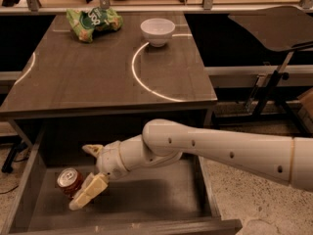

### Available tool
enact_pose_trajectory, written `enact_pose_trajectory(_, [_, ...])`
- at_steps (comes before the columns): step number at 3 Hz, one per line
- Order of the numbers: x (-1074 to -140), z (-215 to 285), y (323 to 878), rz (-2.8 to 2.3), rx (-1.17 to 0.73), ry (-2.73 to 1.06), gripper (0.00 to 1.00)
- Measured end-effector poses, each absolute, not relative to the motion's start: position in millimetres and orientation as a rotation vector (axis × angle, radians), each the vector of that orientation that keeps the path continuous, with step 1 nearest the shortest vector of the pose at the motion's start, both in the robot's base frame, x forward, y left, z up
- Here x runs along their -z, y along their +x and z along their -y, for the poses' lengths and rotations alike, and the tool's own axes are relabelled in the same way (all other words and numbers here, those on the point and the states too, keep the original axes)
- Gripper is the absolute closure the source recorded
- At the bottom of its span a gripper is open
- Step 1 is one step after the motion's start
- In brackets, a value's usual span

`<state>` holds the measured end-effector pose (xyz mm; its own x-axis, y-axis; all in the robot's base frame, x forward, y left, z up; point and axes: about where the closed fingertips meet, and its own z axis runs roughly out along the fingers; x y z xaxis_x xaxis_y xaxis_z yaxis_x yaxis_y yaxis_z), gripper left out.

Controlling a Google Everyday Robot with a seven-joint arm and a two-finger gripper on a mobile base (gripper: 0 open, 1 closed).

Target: Pick coke can from top drawer and place on counter

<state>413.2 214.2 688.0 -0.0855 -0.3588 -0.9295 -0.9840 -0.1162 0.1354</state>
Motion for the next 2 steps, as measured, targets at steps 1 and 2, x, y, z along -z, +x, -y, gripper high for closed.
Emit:
enact_pose_trajectory(1, [-673,-239,411,-1.467,-1.206,-1.499,0.00])
enact_pose_trajectory(2, [-661,-248,411,-1.456,-1.192,-1.477,0.18])
